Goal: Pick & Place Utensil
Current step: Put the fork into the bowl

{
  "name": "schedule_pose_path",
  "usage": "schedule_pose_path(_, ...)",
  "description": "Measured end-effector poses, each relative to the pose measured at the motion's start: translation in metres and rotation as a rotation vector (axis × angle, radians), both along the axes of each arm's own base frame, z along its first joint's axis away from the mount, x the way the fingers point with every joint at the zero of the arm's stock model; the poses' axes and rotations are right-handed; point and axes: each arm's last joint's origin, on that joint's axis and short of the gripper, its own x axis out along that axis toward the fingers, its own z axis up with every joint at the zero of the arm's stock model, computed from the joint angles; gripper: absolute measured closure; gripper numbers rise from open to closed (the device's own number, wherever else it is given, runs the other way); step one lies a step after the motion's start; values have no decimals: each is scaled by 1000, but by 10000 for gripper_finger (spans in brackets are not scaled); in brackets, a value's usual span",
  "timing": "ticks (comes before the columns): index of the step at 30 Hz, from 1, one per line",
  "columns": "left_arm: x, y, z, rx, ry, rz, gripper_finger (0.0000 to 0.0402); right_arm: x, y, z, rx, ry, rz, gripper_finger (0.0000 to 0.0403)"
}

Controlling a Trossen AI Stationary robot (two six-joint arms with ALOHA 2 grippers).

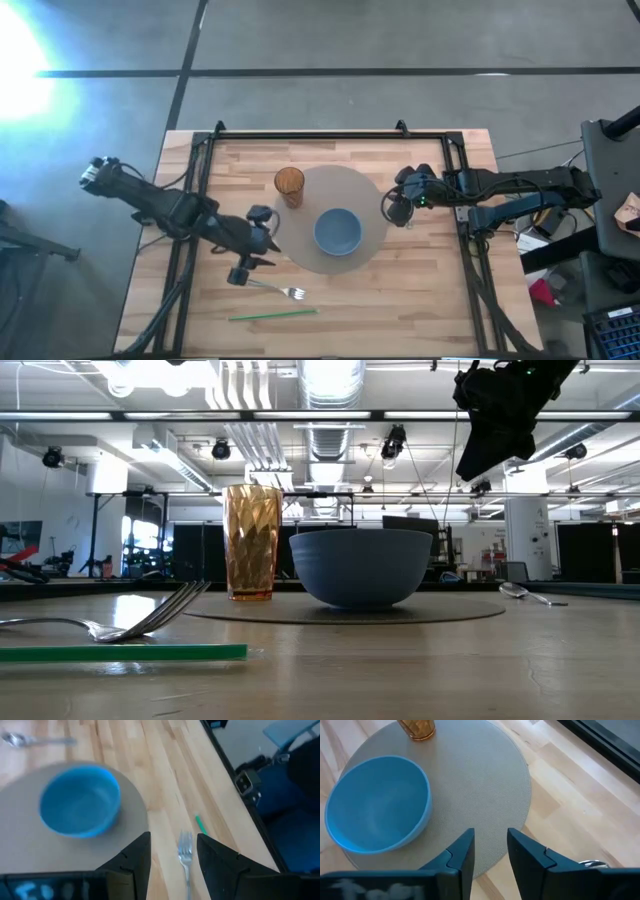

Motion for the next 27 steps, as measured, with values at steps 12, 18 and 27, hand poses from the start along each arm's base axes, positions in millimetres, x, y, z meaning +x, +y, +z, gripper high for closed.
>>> schedule_pose_path(12,18,-39,-43,-19,241,27,250,0,0,0,0,0,1,305)
schedule_pose_path(18,28,-53,-58,-43,321,55,250,0,0,0,0,0,1,300)
schedule_pose_path(27,41,-64,-88,4,454,106,250,0,0,0,-1,4,5,299)
